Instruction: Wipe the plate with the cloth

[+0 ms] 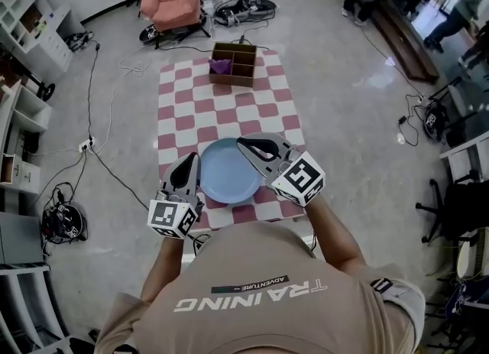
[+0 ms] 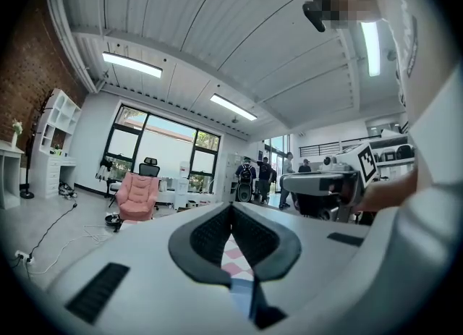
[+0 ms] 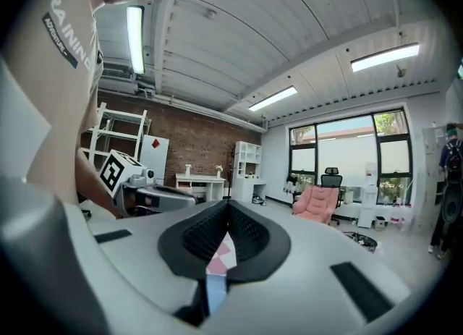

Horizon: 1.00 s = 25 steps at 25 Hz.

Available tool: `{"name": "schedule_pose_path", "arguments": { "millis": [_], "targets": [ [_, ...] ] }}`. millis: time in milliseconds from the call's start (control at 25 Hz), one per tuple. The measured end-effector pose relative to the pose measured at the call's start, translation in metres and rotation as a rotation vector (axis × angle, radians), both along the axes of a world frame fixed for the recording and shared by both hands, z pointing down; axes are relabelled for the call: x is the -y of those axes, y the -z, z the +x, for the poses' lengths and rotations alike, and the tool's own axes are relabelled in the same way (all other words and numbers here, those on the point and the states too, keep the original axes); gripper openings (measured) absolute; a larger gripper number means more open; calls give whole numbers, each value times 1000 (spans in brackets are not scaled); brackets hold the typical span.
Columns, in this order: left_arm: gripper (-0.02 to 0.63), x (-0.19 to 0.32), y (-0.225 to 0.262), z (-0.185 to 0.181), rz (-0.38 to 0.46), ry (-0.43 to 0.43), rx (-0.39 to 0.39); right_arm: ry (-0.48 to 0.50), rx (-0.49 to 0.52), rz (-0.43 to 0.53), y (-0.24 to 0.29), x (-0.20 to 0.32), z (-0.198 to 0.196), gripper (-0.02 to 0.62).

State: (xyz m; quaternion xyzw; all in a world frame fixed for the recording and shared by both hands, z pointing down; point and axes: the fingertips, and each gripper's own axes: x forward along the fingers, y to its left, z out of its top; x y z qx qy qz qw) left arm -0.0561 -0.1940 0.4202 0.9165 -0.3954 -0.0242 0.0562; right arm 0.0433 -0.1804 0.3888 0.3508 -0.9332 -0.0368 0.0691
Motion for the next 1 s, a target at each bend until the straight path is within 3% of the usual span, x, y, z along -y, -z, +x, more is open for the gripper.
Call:
{"name": "schedule_pose_path", "arguments": {
  "millis": [160,1000],
  "targets": [
    [12,-2,-2,3,-4,-9,7,42,-8,-7,-1,-4,-3,17],
    [12,-10,-30,1,-61,-13,29,44,0,-69,-30,-3,3,17]
  ]
}}
